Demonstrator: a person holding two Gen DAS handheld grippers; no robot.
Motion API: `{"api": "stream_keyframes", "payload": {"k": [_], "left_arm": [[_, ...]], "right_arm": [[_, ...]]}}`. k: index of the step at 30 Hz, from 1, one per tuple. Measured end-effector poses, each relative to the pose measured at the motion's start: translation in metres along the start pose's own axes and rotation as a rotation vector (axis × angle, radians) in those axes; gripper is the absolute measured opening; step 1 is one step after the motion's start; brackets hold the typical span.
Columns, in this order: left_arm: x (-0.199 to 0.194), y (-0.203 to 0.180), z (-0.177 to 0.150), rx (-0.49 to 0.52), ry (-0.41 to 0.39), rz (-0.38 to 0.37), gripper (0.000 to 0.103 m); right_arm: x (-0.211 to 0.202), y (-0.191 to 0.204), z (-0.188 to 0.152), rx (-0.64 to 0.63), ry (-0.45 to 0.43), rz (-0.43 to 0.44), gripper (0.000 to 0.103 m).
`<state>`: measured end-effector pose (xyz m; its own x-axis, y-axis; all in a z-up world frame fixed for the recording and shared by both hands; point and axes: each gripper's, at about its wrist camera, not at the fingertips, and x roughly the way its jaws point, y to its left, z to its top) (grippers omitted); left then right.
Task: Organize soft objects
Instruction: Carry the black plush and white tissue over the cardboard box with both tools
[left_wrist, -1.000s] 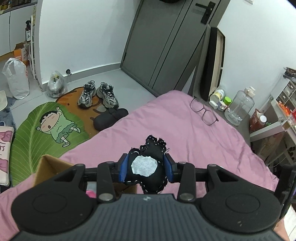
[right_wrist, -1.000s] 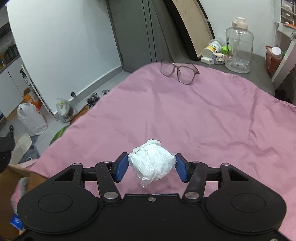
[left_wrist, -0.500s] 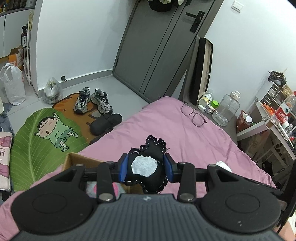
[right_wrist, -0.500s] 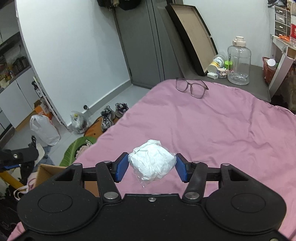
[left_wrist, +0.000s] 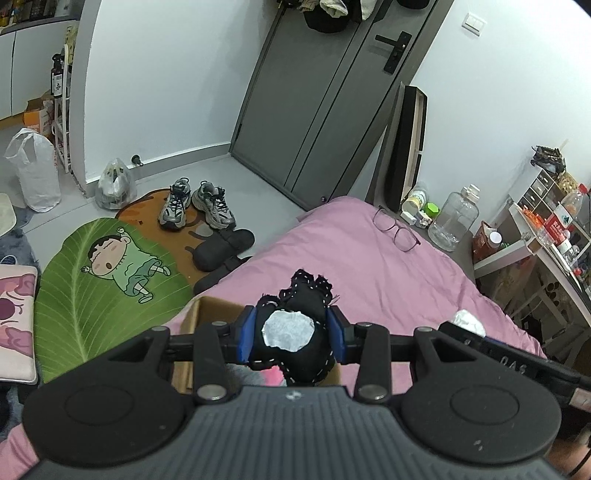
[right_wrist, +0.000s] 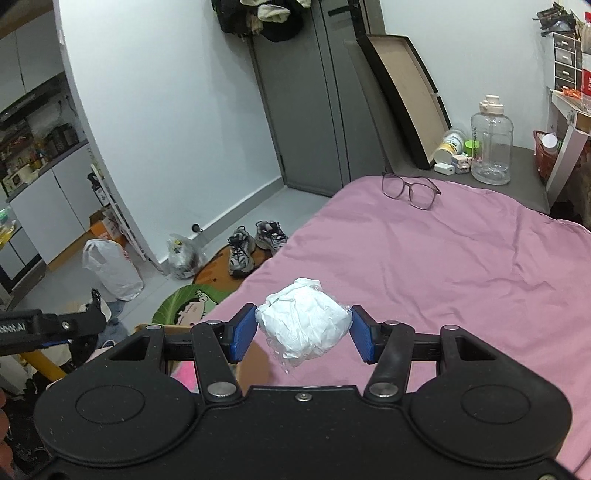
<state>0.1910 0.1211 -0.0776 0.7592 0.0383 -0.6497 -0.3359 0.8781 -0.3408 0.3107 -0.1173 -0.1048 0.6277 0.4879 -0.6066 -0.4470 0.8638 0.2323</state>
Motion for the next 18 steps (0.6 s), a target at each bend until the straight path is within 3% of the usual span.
{"api": "stream_keyframes", "payload": {"k": [11,18], "left_arm": [[-0.022,0.023,-0.005,0.08,0.015,-0.001,0.04],[-0.023,0.033,-0.017,0.155,0.086,0.001,0.04]], "right_arm": [[-0.022,0.021,-0.012,-0.005,-0.02,0.023,0.054],[-0.028,0.038,-0.019,-0.021,-0.012,0.072,0.054]]}}
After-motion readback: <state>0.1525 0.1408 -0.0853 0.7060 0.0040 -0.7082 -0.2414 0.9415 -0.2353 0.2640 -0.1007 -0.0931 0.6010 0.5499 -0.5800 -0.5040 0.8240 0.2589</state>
